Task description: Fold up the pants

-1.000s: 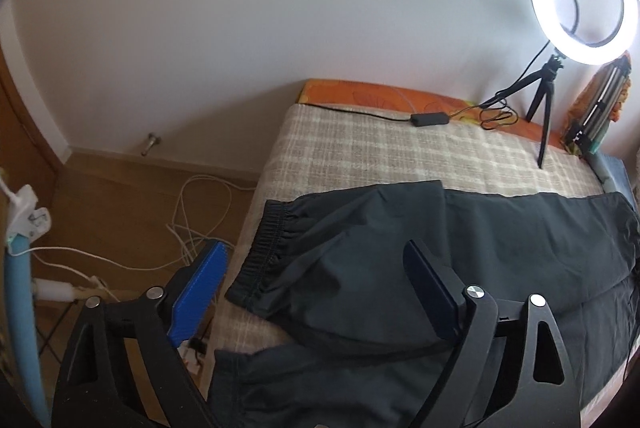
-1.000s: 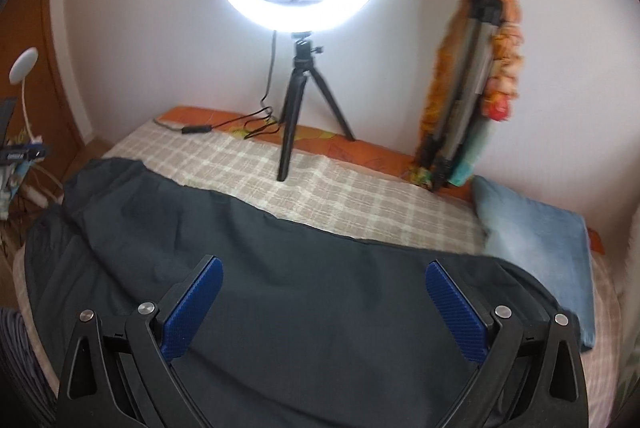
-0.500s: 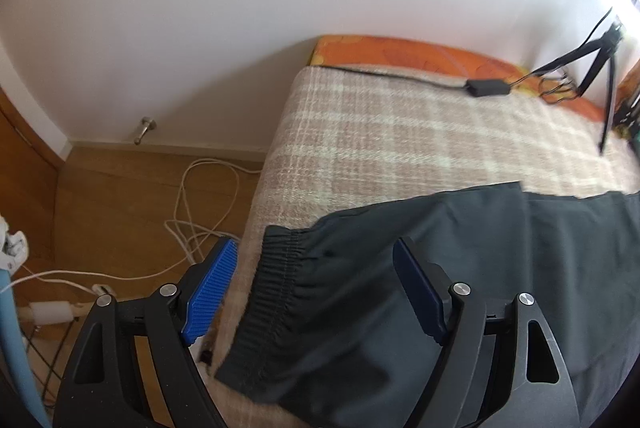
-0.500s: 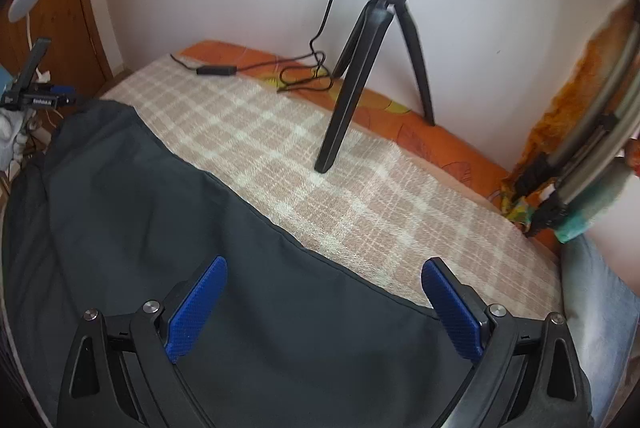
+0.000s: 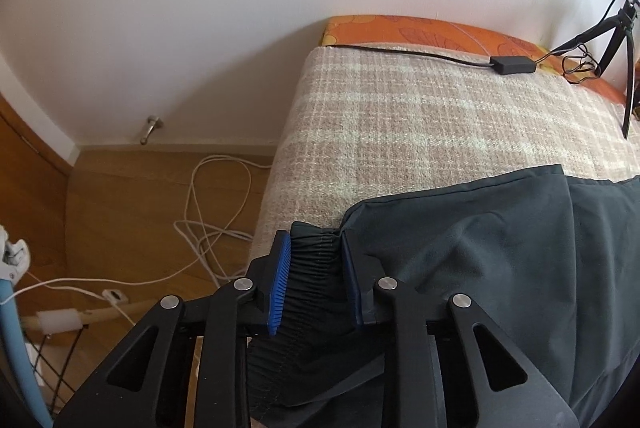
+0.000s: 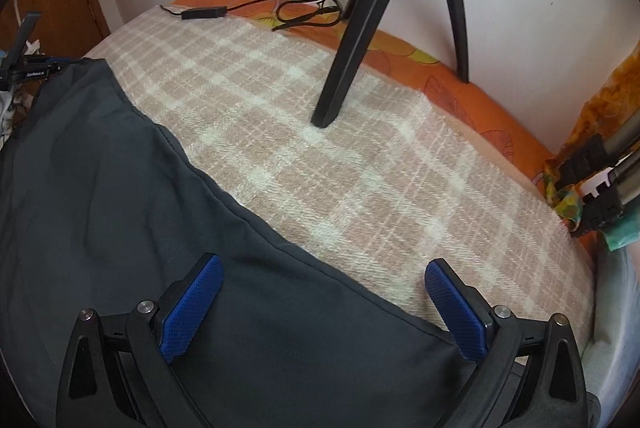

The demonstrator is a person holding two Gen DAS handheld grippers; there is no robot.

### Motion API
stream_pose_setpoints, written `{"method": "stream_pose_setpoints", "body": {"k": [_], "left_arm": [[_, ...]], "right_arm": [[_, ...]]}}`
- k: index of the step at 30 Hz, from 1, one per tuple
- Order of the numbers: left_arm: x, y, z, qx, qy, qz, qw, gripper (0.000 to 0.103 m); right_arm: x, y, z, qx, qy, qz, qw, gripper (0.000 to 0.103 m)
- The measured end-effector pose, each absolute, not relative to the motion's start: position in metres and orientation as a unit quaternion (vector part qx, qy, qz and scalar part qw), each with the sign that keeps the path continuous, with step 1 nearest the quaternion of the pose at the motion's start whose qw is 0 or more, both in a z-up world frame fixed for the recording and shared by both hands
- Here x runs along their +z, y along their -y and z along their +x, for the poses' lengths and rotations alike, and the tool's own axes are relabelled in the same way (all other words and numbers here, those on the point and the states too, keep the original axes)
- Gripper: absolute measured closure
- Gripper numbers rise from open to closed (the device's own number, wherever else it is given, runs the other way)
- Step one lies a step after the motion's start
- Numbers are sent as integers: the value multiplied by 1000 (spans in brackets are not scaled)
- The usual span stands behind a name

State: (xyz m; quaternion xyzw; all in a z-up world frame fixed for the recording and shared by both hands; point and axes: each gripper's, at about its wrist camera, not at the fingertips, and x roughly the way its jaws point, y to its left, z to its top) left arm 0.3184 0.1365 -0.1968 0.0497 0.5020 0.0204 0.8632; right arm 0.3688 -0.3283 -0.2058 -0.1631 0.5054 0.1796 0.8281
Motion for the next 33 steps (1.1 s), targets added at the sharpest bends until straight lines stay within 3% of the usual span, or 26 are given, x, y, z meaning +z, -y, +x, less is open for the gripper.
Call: {"method": "stream_pose_setpoints", "body": {"k": [2,5,7,9,10,11,19,24,25,26,27,28,33], "left_arm": [[-195,-136,315,20,-496,57,866,80],[-188,-138,311,21,-484,49,873,81],[-183,-139,310,22,-475,46,878,81],[-178,-139,309,22,-464,45,884,81],[-174,-139,308,23,-461,46,886,83],[-171,-140,307,24,-457,51,888,102],[-154,-151,300,21,-440,39,897,103],[-157,-163,306,-5,-455,-22,890,101],[-158,-164,308,-4,-454,-31,890,98],[-160,-164,311,-9,-456,-36,889,84],[-163,-164,313,-12,-461,-39,886,57],[-169,-163,317,-17,-470,-40,881,45],[-192,-157,329,2,-492,0,870,42]], "right_arm": [[-206,329,368,194,-512,-142,825,13],[-201,329,363,210,-507,-128,826,43],[-198,326,361,219,-506,-126,824,82],[-196,323,361,216,-507,-125,825,97],[-195,321,359,212,-507,-132,825,100],[-194,318,357,210,-504,-142,825,101],[-154,320,333,202,-459,-145,853,103],[-137,320,322,208,-450,-148,856,103],[-138,319,323,208,-451,-151,854,103],[-138,318,322,209,-451,-154,854,103],[-139,316,322,209,-452,-157,853,103],[-140,316,322,209,-452,-158,853,103],[-146,316,323,212,-457,-159,849,103]]}}
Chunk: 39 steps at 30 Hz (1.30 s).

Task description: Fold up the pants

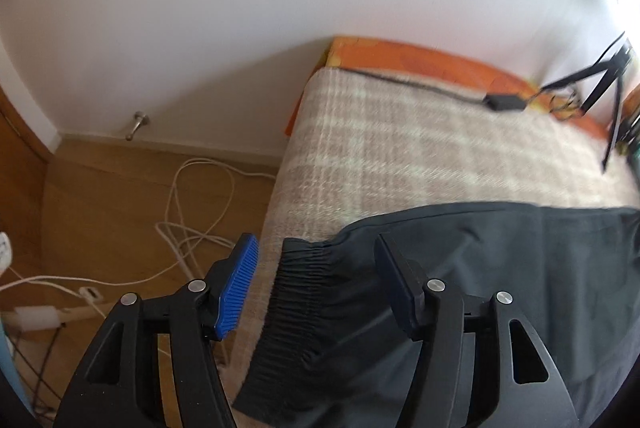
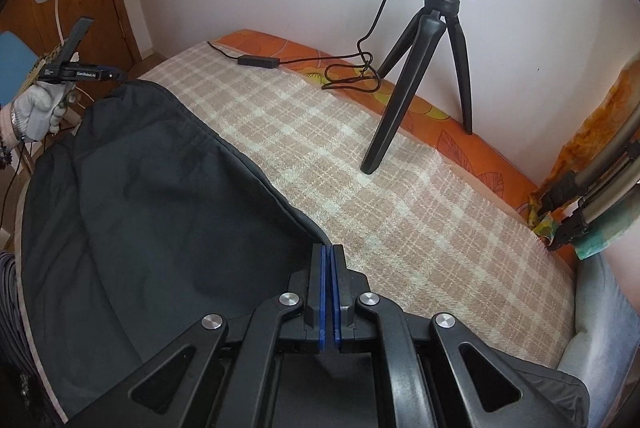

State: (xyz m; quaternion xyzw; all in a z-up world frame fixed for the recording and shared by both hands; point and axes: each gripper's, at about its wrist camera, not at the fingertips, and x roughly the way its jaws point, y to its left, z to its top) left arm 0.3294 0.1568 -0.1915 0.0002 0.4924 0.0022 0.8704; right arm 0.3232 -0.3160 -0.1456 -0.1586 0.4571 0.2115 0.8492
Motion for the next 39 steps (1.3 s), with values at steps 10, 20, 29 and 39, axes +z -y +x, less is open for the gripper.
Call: {"method": "stream_pose_setpoints", "body": {"k": [10,20,29,39], "left_arm": [[-197,-135,323,2,-480,77,874,78],[-125,-153,278,-16,-386,73,920,78],[-119,-160,196,-56,-344,73,935,78],[-164,-169,107,-67,-392,81,914,75]], "right_arm": [[-163,315,330,198,-475,-170,840,103],[-105,316,278,183,-408,-140,883,103],[-74,305,155,194,-372,-142,897,103],[-113,286,46,216,-418,-142,871,103]]}}
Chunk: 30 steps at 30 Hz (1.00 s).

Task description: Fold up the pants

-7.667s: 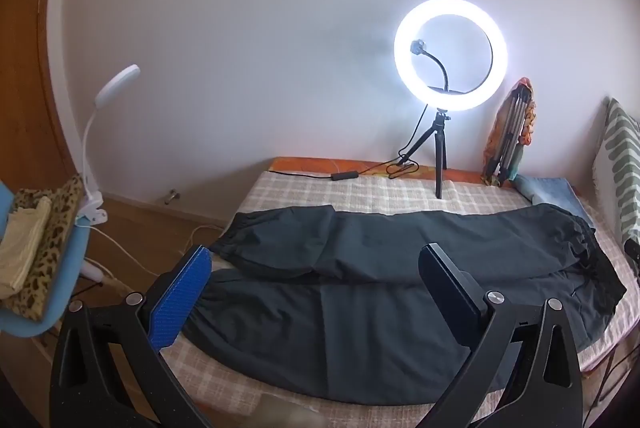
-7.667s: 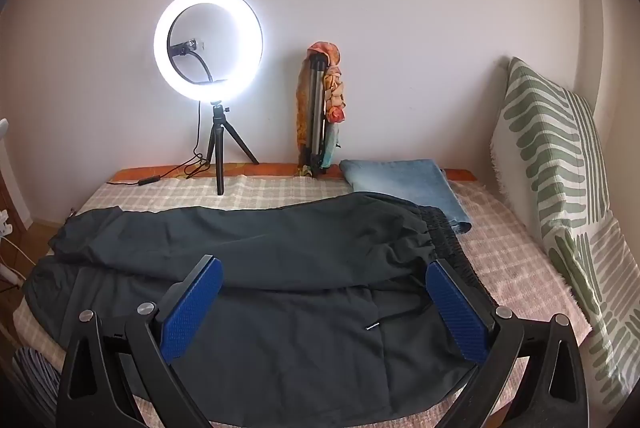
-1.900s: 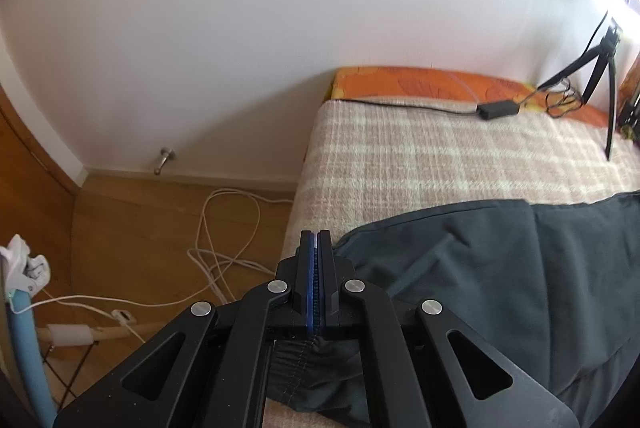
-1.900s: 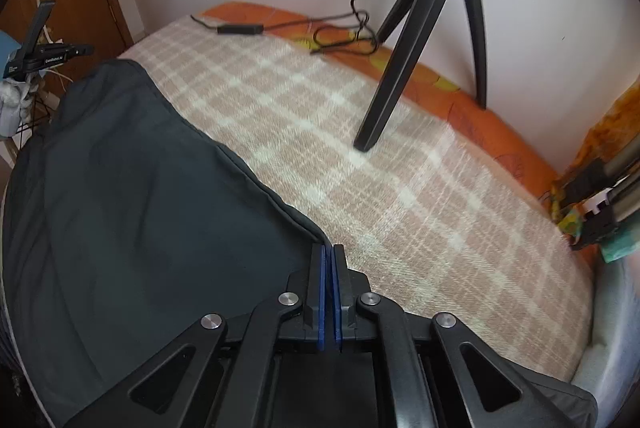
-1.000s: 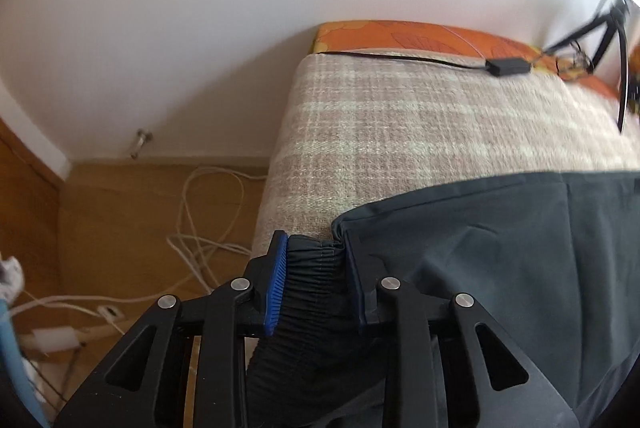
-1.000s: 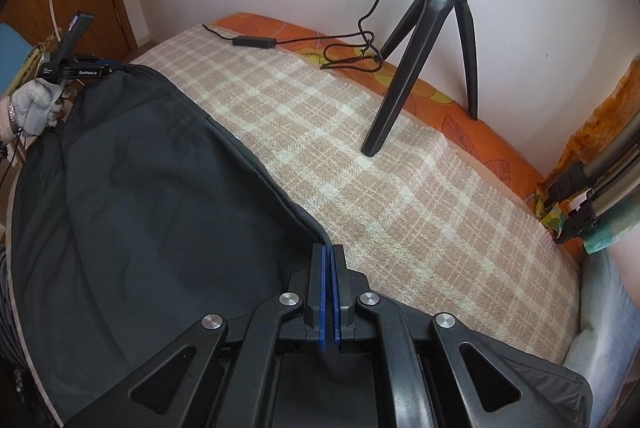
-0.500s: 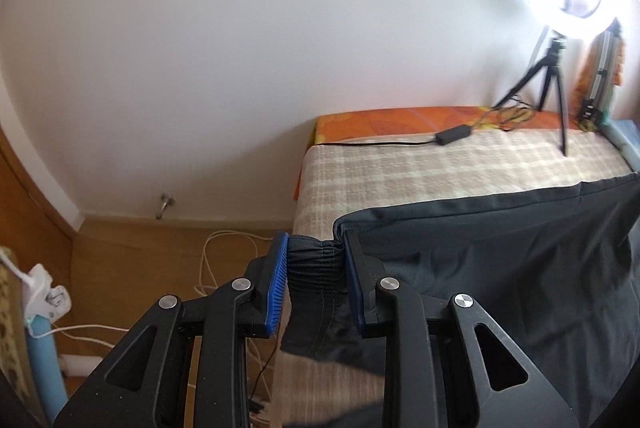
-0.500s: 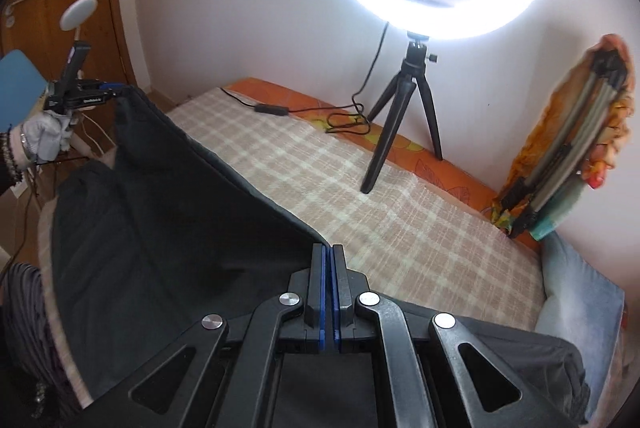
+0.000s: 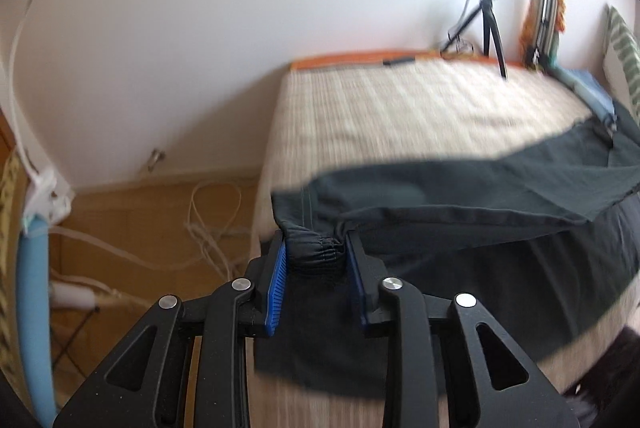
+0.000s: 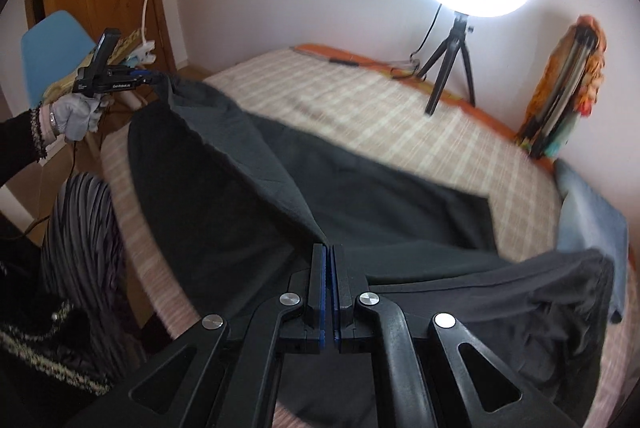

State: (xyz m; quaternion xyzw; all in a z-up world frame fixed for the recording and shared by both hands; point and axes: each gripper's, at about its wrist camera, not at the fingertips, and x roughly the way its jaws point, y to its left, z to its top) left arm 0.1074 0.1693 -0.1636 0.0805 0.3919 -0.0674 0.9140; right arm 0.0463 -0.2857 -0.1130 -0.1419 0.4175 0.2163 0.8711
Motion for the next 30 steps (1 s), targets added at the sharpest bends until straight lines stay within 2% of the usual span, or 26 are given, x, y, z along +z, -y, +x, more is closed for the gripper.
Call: {"method": "stream_pose_setpoints", "body": {"k": [5,6,11,15,19,22,23,24,25,30], "left_arm": [[-176,-183,69,-60,-417,53,905,74],[-176,-187,63,-59,-420,41,905,72],[-166,-212,51,-68,-414,-88,903,59],[-169,-219,66,-72,-425,-168,887,58],[-178,-209,78,-75,-440,-173,878,58],[-188,-196,88,-49,-464,-139,873,58],[-193,-192,91,-38,-473,-125,871,62],[-196,-190,93,-31,-477,-119,870,81],[-199,-188,95,-27,-481,-114,869,90],[-191,-188,86,-31,-469,-107,876,101]], "right_arm": [[-147,290,28,212,-448,-130,858,103],[-153,292,27,209,-453,-128,857,103],[-175,294,27,196,-464,-139,853,103],[-176,293,30,198,-459,-145,854,103],[-173,292,30,196,-452,-141,858,103],[-171,293,29,194,-450,-136,861,103],[-170,293,29,193,-449,-136,862,103],[-169,293,29,192,-449,-135,862,103],[-169,293,30,190,-447,-134,864,103],[-166,293,31,184,-440,-132,869,103]]}}
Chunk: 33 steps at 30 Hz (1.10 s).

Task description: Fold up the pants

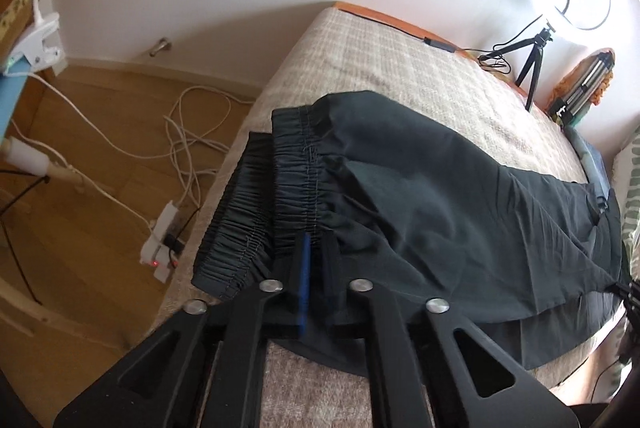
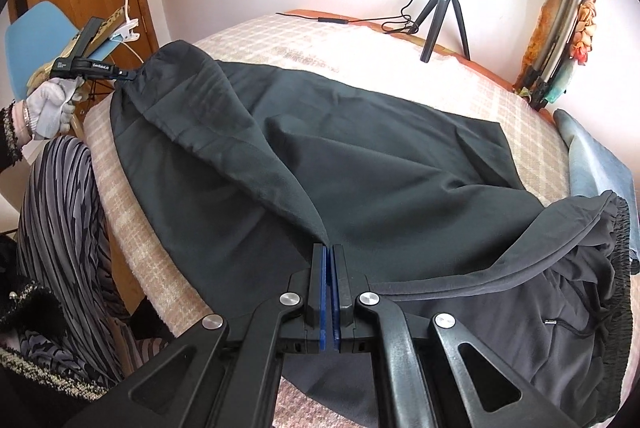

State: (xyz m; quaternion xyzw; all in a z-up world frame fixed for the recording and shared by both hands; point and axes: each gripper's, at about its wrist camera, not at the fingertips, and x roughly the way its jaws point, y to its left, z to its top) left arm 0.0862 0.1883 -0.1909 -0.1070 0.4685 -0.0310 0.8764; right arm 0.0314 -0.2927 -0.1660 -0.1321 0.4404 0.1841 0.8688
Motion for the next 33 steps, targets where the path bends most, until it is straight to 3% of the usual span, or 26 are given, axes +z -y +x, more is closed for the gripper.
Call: {"method": "stream_pose_setpoints", "body": {"k": [12,14,16,17,22,24,33], "left_arm": [[-182,-203,80,-18,-457,-123,881,99],[-185,-205,83,-23,-458,-136,878,87],[-190,-200,89,-18,-467,-123,876,62],[-193,-197,91,-14,-472,-114,874,60],[-201,-180,100,8,-474,-64,878,60],[-203,-173,101,11,-475,-38,879,78],[-175,-192,79,-4,-451,-60,890,79]], "right_arm": [[-161,291,34,188,-434,-128,872,103],[-162,293,36,188,-438,-122,871,103],[-163,293,37,187,-439,-120,871,103],[-164,293,37,187,-439,-119,871,103],[-163,291,35,188,-439,-122,870,102],[-163,292,35,188,-441,-121,869,102],[-153,292,35,173,-423,-119,882,102]]}}
